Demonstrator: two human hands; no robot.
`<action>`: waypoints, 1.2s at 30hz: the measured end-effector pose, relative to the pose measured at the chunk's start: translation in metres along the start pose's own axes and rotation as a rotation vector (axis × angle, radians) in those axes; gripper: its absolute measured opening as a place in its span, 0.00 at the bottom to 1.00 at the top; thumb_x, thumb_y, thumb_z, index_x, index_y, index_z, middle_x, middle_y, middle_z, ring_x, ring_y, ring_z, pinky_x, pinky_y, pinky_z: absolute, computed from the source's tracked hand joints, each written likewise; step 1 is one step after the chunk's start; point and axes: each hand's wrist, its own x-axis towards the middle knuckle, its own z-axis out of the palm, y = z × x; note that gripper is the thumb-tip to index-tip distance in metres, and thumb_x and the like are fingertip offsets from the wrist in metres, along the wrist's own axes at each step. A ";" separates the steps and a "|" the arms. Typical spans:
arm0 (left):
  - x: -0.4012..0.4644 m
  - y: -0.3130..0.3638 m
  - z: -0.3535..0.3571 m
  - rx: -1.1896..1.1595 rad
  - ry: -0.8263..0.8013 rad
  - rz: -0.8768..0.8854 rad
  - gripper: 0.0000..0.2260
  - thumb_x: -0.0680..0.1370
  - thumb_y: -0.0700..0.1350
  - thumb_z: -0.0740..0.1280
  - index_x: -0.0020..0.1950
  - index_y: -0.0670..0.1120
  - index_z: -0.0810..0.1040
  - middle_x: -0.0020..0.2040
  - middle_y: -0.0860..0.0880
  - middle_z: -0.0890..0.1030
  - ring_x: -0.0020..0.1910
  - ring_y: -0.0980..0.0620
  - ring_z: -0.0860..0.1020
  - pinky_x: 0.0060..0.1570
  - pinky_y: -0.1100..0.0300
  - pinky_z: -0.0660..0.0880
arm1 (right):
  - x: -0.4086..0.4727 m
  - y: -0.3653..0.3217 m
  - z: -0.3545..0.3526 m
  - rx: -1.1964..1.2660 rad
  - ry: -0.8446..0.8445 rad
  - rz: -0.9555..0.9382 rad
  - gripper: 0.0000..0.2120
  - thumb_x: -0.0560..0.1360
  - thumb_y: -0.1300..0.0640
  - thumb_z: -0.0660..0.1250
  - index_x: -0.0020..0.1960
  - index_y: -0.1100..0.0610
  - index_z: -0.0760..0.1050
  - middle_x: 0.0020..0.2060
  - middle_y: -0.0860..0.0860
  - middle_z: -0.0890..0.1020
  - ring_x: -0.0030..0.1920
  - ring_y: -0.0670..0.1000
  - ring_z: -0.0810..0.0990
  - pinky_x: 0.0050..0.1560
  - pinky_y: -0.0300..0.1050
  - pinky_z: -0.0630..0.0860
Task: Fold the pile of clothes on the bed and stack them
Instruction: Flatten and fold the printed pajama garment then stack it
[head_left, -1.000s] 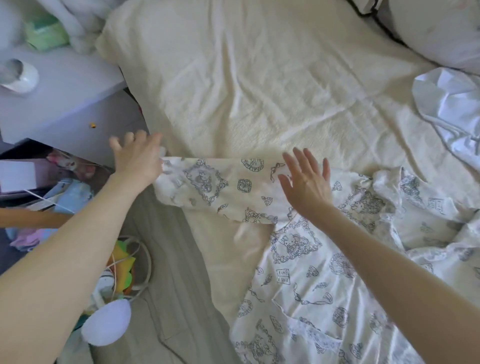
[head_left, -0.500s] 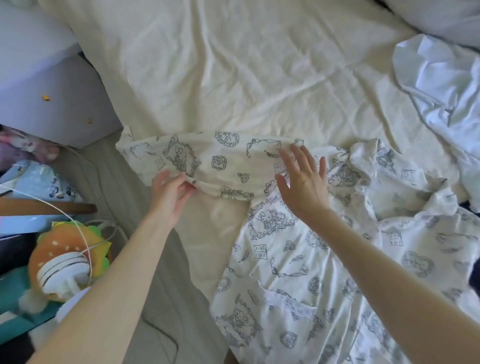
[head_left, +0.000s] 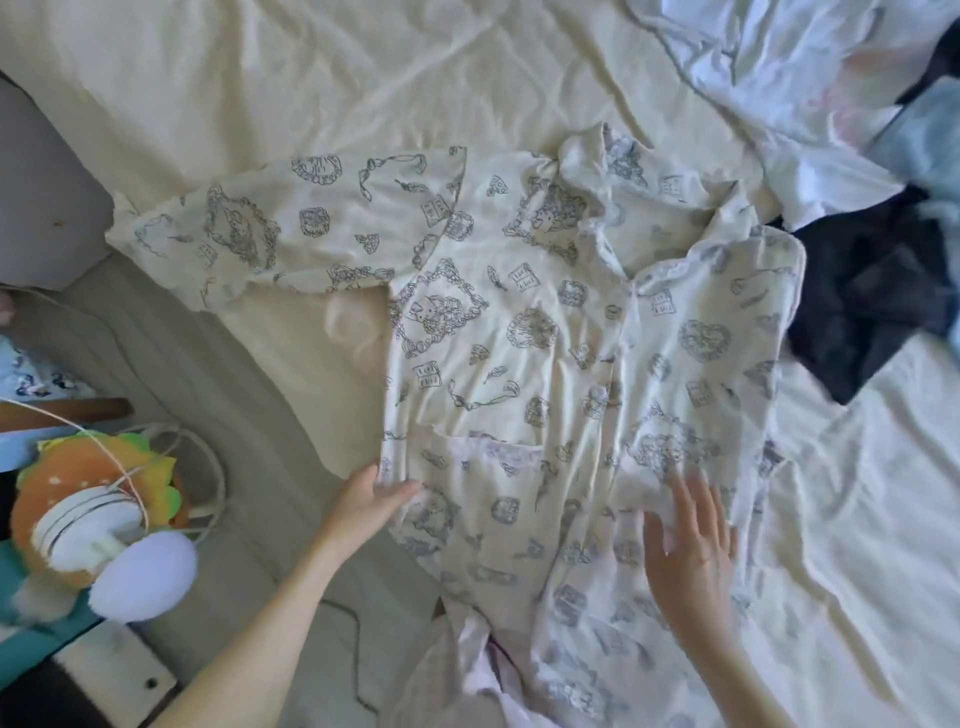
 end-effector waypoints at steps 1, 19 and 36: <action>-0.005 -0.009 0.002 0.012 0.003 -0.014 0.29 0.69 0.64 0.69 0.60 0.44 0.74 0.59 0.47 0.76 0.60 0.46 0.75 0.55 0.56 0.71 | -0.007 0.016 -0.003 -0.008 -0.012 0.057 0.25 0.77 0.61 0.65 0.73 0.58 0.65 0.73 0.58 0.64 0.74 0.60 0.58 0.72 0.66 0.53; -0.111 0.034 0.193 0.700 0.262 0.709 0.33 0.78 0.43 0.62 0.77 0.54 0.47 0.78 0.48 0.42 0.76 0.48 0.41 0.74 0.50 0.44 | -0.004 0.129 -0.021 0.755 -0.469 0.688 0.05 0.71 0.66 0.64 0.44 0.61 0.78 0.32 0.53 0.81 0.31 0.50 0.79 0.26 0.39 0.73; -0.149 0.074 0.283 1.069 0.022 0.752 0.31 0.80 0.48 0.58 0.77 0.54 0.43 0.77 0.47 0.36 0.72 0.45 0.30 0.68 0.46 0.33 | 0.069 0.237 -0.157 0.358 0.247 0.346 0.20 0.77 0.54 0.62 0.68 0.57 0.69 0.63 0.59 0.73 0.62 0.58 0.72 0.63 0.52 0.69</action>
